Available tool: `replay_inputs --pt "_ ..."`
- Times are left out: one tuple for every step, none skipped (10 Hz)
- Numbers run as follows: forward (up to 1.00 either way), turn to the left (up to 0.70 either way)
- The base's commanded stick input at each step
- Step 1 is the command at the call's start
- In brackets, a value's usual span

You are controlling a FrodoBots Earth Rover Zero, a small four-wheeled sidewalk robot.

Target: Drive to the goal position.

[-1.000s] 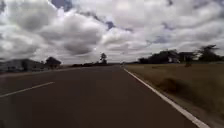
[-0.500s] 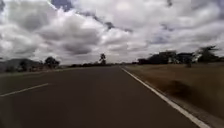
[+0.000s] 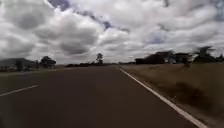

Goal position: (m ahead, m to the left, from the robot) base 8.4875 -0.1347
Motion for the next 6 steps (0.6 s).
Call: replay_inputs --pt "0.68 0.0" --pt "0.68 0.0" --pt "0.68 0.0" --pt "0.68 0.0" --pt "0.68 0.0" --pt "0.68 0.0"
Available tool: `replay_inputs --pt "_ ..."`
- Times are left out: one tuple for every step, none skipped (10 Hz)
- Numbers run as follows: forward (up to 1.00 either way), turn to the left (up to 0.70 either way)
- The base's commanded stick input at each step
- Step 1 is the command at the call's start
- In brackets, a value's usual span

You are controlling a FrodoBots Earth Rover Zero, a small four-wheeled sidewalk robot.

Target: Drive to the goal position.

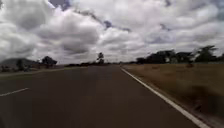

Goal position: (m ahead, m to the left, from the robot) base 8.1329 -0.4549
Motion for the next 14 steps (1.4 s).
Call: replay_inputs --pt "0.68 0.0" --pt "0.68 0.0" --pt "0.68 0.0" --pt "0.68 0.0" --pt "0.68 0.0" --pt "0.68 0.0" --pt "0.68 -0.01" --pt "0.68 -0.03" --pt "0.68 -0.17" --pt "0.68 -0.33" --pt "0.68 -0.33" --pt "0.68 -0.33" --pt "0.68 -0.1" --pt "0.68 0.0"
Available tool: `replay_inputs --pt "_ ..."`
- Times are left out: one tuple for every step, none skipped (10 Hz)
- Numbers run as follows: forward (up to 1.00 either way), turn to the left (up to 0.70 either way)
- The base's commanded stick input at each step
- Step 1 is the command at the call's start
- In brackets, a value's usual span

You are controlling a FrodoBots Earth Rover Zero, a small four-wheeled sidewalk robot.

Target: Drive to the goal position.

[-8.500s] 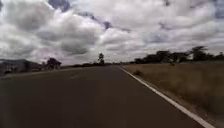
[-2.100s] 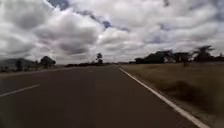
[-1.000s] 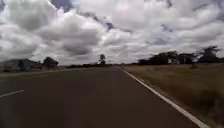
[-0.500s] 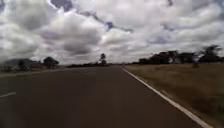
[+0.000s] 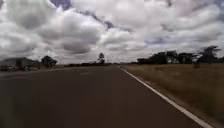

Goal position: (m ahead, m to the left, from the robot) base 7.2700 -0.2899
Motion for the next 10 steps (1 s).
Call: replay_inputs --pt "0.68 0.0" --pt "0.68 0.0" --pt "0.68 0.0" --pt "0.68 0.0" --pt "0.68 0.0" --pt "0.68 0.0" --pt "0.68 0.0" --pt "0.68 0.0" --pt "0.68 0.0" --pt "0.68 0.0"
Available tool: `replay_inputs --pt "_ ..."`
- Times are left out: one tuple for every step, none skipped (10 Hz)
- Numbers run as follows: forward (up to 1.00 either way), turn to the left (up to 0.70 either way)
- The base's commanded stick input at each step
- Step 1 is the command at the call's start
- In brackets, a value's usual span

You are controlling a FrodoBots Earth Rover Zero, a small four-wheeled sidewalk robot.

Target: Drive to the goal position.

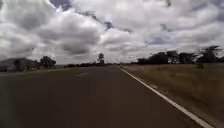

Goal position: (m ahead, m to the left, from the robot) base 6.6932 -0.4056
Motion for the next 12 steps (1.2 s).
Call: replay_inputs --pt "0.68 -0.02" --pt "0.68 -0.21" --pt "0.68 -0.27" --pt "0.68 -0.3" --pt "0.68 -0.05" --pt "0.68 0.0" --pt "0.68 0.0" --pt "0.68 0.0" --pt "0.68 0.0" --pt "0.68 0.0" --pt "0.68 0.0" --pt "0.68 0.0"
